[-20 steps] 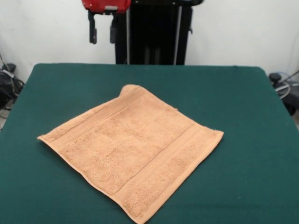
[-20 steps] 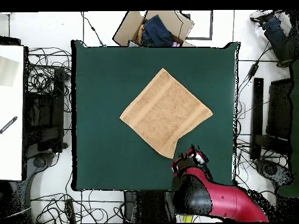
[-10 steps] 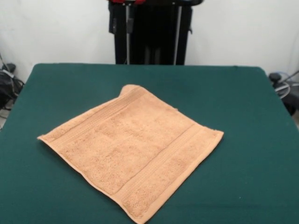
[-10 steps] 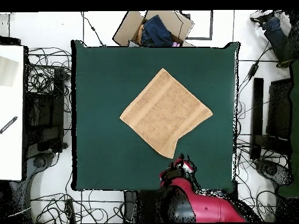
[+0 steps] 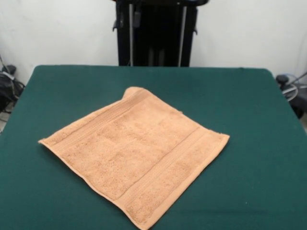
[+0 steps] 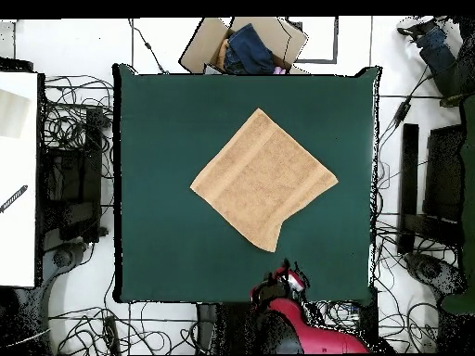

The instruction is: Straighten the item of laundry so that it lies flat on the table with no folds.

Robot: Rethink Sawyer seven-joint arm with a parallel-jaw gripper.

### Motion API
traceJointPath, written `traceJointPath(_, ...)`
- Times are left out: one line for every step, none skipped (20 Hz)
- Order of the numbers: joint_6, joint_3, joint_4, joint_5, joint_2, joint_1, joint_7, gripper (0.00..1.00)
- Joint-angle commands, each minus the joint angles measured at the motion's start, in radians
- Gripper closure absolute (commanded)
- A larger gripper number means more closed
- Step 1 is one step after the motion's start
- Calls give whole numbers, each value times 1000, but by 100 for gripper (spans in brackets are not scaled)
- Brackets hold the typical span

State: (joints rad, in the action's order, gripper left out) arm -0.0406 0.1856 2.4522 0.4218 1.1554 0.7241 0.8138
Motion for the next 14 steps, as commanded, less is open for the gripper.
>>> traceJointPath(-28,10,141,-69,59,43,285,0)
traceJointPath(-29,13,147,-74,64,45,284,0)
traceJointPath(-20,8,148,-73,60,40,286,0)
traceJointPath(-14,5,137,-79,45,28,289,0)
traceJointPath(-10,2,120,-90,24,9,296,0)
traceJointPath(-15,0,94,-109,1,-16,302,0)
traceJointPath(-27,0,65,-130,-20,-42,306,0)
traceJointPath(-43,3,34,-151,-38,-66,306,0)
traceJointPath(-54,5,2,-169,-62,-85,304,0)
traceJointPath(-61,23,-21,-188,-84,-88,300,0)
traceJointPath(-68,26,-45,-202,-105,-99,297,0)
traceJointPath(-71,25,-70,-212,-123,-111,289,0)
traceJointPath(-78,21,-91,-224,-139,-125,283,0)
traceJointPath(-84,17,-111,-231,-151,-137,274,0)
